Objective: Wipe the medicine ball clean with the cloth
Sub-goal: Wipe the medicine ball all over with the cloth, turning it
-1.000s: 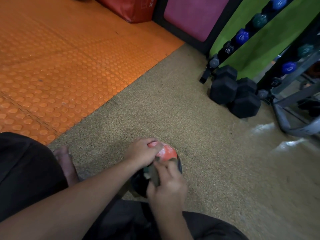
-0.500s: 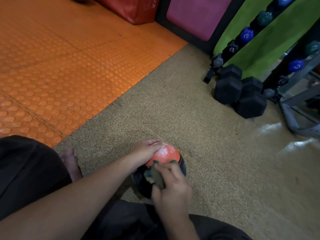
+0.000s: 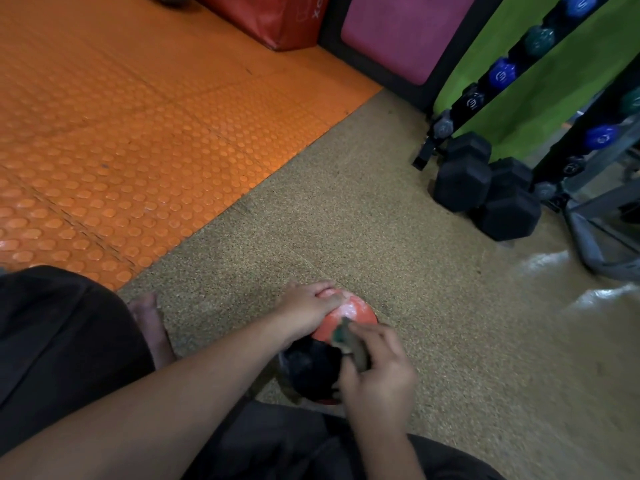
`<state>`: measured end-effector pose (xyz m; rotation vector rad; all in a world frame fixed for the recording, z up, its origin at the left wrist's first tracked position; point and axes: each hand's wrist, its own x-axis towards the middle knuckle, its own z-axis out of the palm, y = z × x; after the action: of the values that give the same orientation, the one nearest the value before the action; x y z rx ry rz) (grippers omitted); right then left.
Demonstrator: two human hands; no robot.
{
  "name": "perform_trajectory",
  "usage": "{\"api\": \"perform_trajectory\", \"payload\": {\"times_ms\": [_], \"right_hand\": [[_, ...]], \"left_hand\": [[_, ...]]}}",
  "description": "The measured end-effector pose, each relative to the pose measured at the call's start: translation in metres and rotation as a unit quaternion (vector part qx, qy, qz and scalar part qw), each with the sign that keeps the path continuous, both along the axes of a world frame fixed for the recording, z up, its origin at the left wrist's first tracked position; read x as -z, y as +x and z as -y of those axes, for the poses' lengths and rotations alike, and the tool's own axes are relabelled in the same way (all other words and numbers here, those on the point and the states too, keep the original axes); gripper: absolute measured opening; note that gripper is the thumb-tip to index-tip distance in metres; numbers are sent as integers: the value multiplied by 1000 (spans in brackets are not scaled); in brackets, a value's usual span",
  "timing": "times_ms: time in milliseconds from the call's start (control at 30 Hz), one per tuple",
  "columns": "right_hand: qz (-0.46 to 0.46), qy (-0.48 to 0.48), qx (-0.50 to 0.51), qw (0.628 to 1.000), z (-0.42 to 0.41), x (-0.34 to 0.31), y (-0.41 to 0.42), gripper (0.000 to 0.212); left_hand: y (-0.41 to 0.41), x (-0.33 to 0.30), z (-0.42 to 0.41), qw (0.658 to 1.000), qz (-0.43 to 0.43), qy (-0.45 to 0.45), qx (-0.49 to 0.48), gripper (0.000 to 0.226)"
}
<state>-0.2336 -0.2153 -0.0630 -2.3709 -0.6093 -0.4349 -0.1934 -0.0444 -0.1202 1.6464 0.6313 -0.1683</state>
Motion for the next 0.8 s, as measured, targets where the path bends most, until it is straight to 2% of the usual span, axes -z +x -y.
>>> {"api": "perform_trajectory", "payload": {"times_ms": [67,100,167,267,400,500,633,700,800], "right_hand": [[-25,38,65,997,17,0,16,29],[-50,54,90,993,23,2,23,24],[-113,86,119,983,27,9,31,19],[-155,118,133,972,24,18,38,15],[-214,168,138,952,15,25,49,15],[-296,271,160,902,14,32,56,17],[-387,376,181,822,14,43,60,18],[-395,360,167,828,9,44,61,13],[-323,262,145,898,2,32,53,12]], "left_hand": [[-2,-9,-1,1000,8,-12,7,85],[-2,-14,-3,1000,7,-21,18,86],[-1,-20,-13,998,-9,-34,54,72],[-3,-27,-29,992,-22,-90,87,42],[-10,-11,-25,975,-49,-217,14,37],[-7,-7,-11,956,-48,-290,-17,47],[-4,-19,-17,971,-54,-231,24,39],[-6,-18,-29,981,-49,-179,51,46],[-11,-15,-37,990,-25,-127,53,69]]}}
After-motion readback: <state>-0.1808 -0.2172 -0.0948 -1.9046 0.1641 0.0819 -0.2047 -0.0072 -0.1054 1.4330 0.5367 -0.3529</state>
